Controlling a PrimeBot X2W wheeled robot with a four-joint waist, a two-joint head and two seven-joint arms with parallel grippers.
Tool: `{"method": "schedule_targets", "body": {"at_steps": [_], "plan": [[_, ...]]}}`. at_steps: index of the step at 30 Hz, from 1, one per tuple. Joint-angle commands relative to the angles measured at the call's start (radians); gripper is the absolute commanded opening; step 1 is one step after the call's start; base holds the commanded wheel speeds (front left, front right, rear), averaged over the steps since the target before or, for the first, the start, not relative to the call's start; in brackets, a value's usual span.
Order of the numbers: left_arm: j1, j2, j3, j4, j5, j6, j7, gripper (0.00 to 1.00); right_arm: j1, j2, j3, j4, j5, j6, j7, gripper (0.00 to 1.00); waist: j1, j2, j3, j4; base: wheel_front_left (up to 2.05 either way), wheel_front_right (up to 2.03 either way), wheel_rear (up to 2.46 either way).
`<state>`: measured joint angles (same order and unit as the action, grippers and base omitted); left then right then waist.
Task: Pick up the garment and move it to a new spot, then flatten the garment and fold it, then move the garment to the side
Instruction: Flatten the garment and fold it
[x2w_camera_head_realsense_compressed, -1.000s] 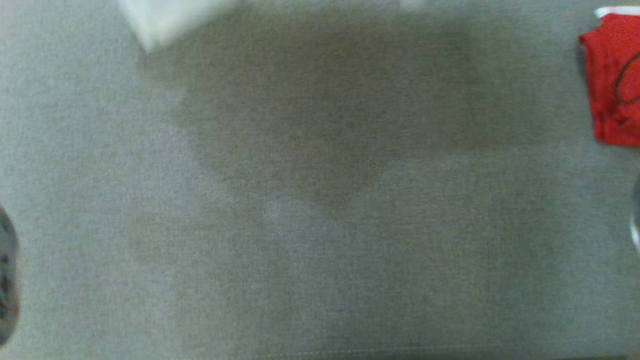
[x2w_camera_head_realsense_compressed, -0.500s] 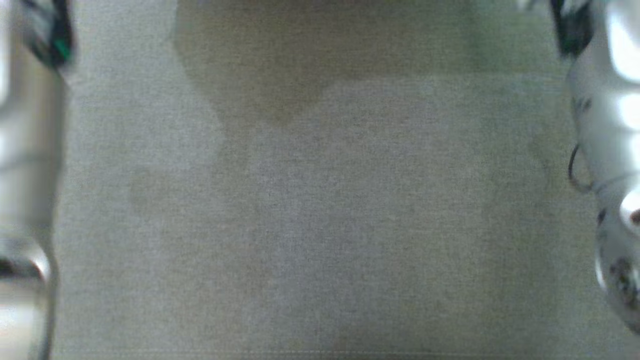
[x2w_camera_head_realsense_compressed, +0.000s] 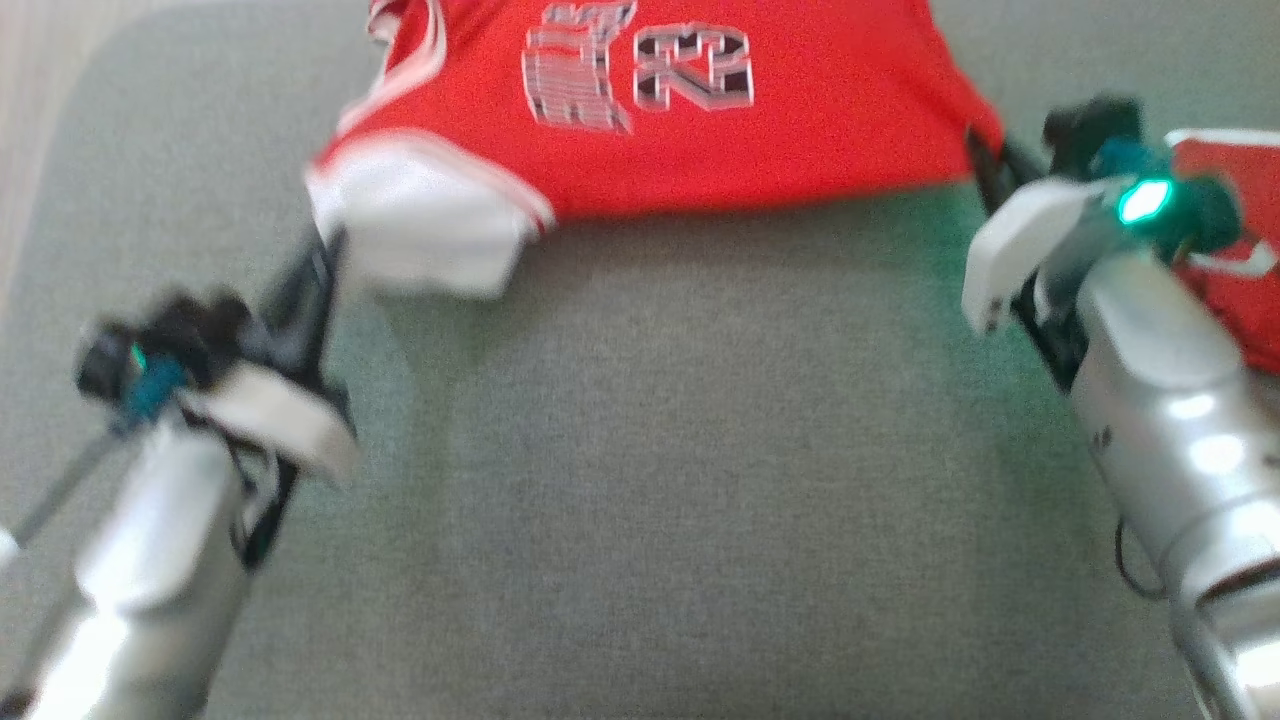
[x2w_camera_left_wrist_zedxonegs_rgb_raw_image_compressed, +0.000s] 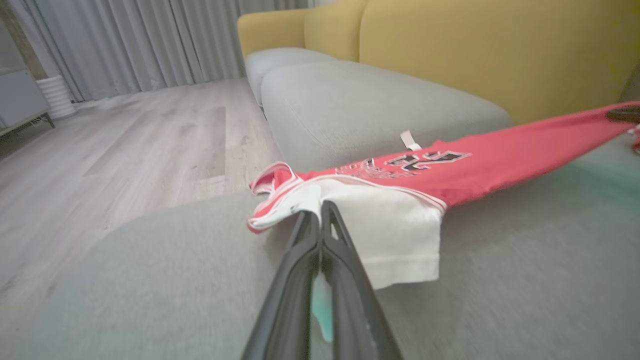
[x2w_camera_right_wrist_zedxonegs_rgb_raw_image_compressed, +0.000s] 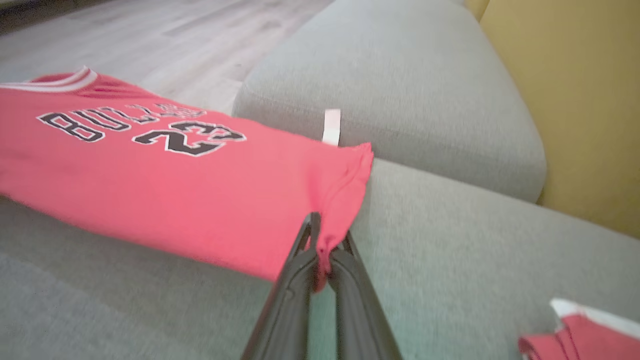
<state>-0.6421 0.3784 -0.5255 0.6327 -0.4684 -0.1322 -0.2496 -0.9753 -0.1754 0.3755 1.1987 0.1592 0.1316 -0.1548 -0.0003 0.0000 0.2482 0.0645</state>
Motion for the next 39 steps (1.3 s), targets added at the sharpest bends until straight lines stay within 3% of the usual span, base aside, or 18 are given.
{"method": "schedule_targets", "body": {"at_steps": [1,8,14,22,30,39], "plan": [[0.007,0.062,0.016,-0.040,-0.006,0.002,-0.008,0.00,0.024,-0.009,0.038,-0.025,0.032,-0.001,0.019,0.00,0.0003,0.0000,-0.045,-0.005,0.00,0.00,0.00],[0.193,0.147,-0.035,-0.174,-0.043,0.017,0.052,0.00,0.167,-0.075,0.232,-0.150,0.259,-0.001,0.213,0.00,0.0003,0.0000,-0.142,-0.022,0.00,0.00,0.00],[0.357,0.201,-0.046,-0.346,-0.077,0.061,0.130,0.00,0.296,-0.216,0.379,-0.382,0.495,-0.001,0.419,0.00,0.0003,0.0000,-0.202,-0.037,0.00,0.00,0.00],[0.523,0.271,-0.053,-0.559,-0.163,0.096,0.273,0.00,0.412,-0.372,0.445,-0.616,0.660,-0.001,0.538,0.00,0.0003,0.0000,-0.226,-0.043,0.00,0.00,0.00],[0.474,0.286,-0.010,-0.625,-0.193,0.123,0.308,0.00,0.389,-0.380,0.400,-0.673,0.667,-0.001,0.543,0.00,0.0003,0.0000,-0.198,-0.054,0.00,0.00,0.00],[0.330,0.279,0.023,-0.555,-0.230,0.084,0.343,0.00,0.323,-0.347,0.363,-0.651,0.661,-0.001,0.547,0.00,0.0003,0.0000,-0.140,-0.066,0.00,0.00,0.00]]}}
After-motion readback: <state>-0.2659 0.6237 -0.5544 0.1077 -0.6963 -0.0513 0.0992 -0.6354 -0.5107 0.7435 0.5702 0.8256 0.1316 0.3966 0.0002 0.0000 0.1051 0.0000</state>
